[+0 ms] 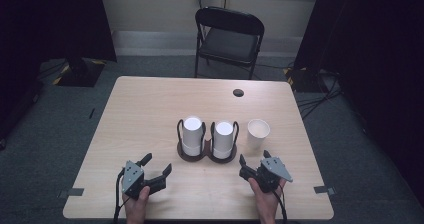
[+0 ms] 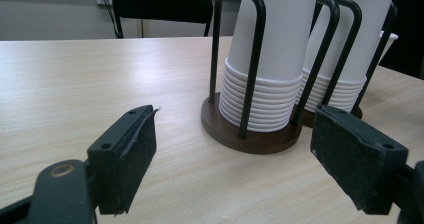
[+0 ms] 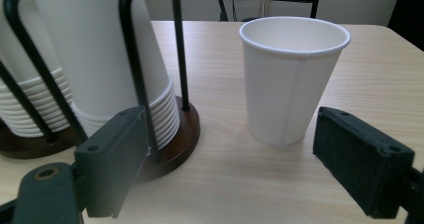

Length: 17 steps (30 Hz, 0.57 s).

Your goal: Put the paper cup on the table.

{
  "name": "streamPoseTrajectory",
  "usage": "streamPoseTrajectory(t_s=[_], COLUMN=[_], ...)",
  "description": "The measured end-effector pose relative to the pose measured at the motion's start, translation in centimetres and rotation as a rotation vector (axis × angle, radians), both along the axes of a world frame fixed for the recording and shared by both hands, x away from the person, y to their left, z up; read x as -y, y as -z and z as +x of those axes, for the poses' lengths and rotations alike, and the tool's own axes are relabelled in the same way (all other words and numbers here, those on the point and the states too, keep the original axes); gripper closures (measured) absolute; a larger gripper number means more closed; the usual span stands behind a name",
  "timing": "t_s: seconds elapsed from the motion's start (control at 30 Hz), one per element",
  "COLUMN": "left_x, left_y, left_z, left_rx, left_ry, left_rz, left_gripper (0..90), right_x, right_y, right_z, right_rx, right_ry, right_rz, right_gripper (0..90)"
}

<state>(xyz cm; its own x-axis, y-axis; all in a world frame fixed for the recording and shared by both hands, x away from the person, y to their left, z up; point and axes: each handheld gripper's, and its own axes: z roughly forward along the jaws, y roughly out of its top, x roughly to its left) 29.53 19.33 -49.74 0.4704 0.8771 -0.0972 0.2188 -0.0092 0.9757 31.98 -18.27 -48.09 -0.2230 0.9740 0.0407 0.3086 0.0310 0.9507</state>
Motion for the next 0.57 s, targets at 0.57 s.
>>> streamPoseTrajectory(t_s=[0.57], left_x=[0.0], left_y=[0.0], left_z=[-0.2], left_rx=[0.014], left_ry=[-0.008], left_rz=[0.0], left_gripper=[18.4], right_x=[-0.9], right_y=[1.3], right_z=[-0.7], right_rx=[0.015], right_ry=[-0.014], right_rz=[-0.023], right_gripper=[13.8])
